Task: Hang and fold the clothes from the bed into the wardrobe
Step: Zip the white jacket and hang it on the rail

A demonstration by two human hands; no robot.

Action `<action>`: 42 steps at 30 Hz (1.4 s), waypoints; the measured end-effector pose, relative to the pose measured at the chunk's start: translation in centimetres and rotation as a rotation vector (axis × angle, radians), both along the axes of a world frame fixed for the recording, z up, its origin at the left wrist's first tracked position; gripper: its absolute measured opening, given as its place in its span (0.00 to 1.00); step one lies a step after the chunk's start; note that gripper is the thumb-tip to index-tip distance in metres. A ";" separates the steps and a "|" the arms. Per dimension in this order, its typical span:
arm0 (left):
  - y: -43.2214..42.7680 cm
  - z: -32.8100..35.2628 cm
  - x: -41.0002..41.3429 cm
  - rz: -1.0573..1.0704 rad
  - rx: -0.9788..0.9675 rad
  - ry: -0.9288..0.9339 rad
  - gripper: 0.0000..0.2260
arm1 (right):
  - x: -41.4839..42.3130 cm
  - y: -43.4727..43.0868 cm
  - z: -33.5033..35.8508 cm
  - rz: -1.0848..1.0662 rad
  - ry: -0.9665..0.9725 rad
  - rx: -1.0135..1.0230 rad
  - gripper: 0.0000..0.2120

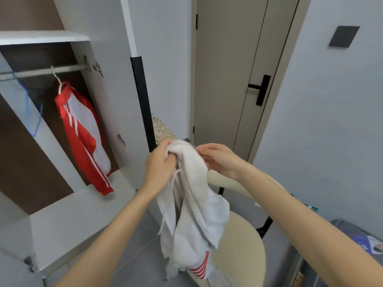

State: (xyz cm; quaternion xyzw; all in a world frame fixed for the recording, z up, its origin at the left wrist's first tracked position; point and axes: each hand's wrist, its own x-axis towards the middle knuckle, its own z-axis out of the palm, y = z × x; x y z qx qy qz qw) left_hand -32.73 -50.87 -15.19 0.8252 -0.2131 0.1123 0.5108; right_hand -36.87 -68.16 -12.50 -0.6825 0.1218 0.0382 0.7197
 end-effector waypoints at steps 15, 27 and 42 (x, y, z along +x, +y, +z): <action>-0.5 2.9 0.5 0.062 0.062 0.049 0.16 | -3.7 -1.4 -12.0 0.066 0.084 -1.058 0.10; -1.5 4.3 -1.4 -0.262 -0.110 0.053 0.19 | -3.9 -6.2 4.1 -0.851 -0.600 -0.357 0.14; -11.4 2.5 -0.6 -0.536 -0.131 0.195 0.12 | -4.8 -11.5 5.6 -0.907 -0.622 -0.015 0.07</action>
